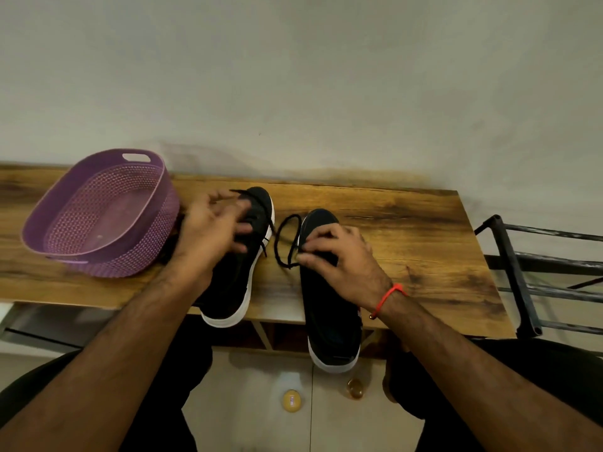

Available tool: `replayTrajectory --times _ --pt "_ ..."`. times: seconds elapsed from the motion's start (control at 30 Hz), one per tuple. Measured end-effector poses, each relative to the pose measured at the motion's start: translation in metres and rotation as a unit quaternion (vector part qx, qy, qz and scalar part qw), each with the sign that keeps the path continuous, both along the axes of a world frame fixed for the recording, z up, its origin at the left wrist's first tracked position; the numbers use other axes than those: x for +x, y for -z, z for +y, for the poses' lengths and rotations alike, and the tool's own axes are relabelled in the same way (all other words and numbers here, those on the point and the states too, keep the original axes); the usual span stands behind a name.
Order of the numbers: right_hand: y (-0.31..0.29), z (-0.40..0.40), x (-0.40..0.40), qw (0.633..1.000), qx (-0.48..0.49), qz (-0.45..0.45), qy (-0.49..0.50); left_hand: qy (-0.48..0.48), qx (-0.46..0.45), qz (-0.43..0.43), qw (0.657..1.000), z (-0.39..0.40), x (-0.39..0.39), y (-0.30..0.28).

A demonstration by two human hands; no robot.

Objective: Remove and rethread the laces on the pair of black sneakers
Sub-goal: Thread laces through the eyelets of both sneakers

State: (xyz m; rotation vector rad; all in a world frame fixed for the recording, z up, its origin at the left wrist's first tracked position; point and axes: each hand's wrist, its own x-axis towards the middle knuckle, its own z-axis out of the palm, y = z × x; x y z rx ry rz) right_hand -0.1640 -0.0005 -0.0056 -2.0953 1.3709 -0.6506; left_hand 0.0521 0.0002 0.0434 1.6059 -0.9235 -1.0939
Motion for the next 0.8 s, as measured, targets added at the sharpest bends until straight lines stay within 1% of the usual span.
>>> replayTrajectory --times 0.03,0.07,0.1,0.13,0.17,0.23,0.3,0.37,0.4,0.47,0.5,0.53,0.57,0.63,0.7,0.73,0.8 --pt "-0.003 0.000 0.003 0.997 0.001 -0.073 0.018 0.068 0.046 -0.041 0.996 0.002 0.000 0.005" --pt "-0.008 -0.001 0.006 0.988 0.007 -0.149 0.023 0.148 0.064 -0.082 0.984 0.006 -0.003 0.008" --pt "-0.013 -0.002 0.009 0.977 0.011 -0.214 0.019 0.226 0.059 -0.110 0.966 0.011 -0.010 0.011" --pt "-0.017 -0.003 0.010 0.966 0.015 -0.259 0.009 0.284 0.035 -0.119 0.951 0.015 -0.019 0.013" --pt "-0.020 -0.004 0.011 0.959 0.017 -0.284 -0.005 0.310 0.005 -0.109 0.945 0.019 -0.028 0.016" --pt "-0.023 -0.006 0.010 0.960 0.016 -0.278 -0.022 0.286 -0.033 -0.080 0.954 0.023 -0.042 0.018" --pt "-0.019 -0.008 0.004 0.970 0.027 -0.238 -0.030 0.224 -0.051 -0.047 0.972 0.021 -0.043 0.012" --pt "-0.011 -0.010 -0.003 0.980 0.049 -0.188 -0.033 0.163 -0.076 0.031 0.983 0.018 -0.037 0.002" --pt "-0.008 -0.011 -0.006 0.986 0.061 -0.151 -0.033 0.140 -0.102 0.074 0.982 0.017 -0.032 -0.004" --pt "-0.002 -0.011 -0.011 0.996 0.072 -0.022 -0.048 0.097 -0.169 0.130 0.972 0.018 -0.024 -0.014" --pt "-0.001 -0.009 -0.011 0.995 0.070 0.043 -0.061 0.081 -0.199 0.142 0.966 0.019 -0.023 -0.017" --pt "0.001 -0.008 -0.011 0.992 0.065 0.079 -0.070 0.072 -0.222 0.144 0.962 0.020 -0.023 -0.019" --pt "0.000 -0.007 -0.009 0.992 0.056 0.084 -0.076 0.067 -0.237 0.140 0.959 0.021 -0.023 -0.021" --pt "0.001 -0.008 -0.005 0.997 0.040 0.020 -0.069 0.058 -0.234 0.132 0.961 0.021 -0.023 -0.021" --pt "0.003 -0.010 -0.003 0.996 0.037 -0.074 -0.043 0.043 -0.185 0.113 0.975 0.019 -0.020 -0.020" --pt "0.003 -0.012 -0.003 0.993 0.033 -0.105 -0.033 0.039 -0.152 0.092 0.983 0.017 -0.017 -0.019" --pt "0.004 -0.015 -0.003 0.992 0.021 -0.121 -0.028 0.056 -0.078 0.035 0.995 0.014 -0.010 -0.017"
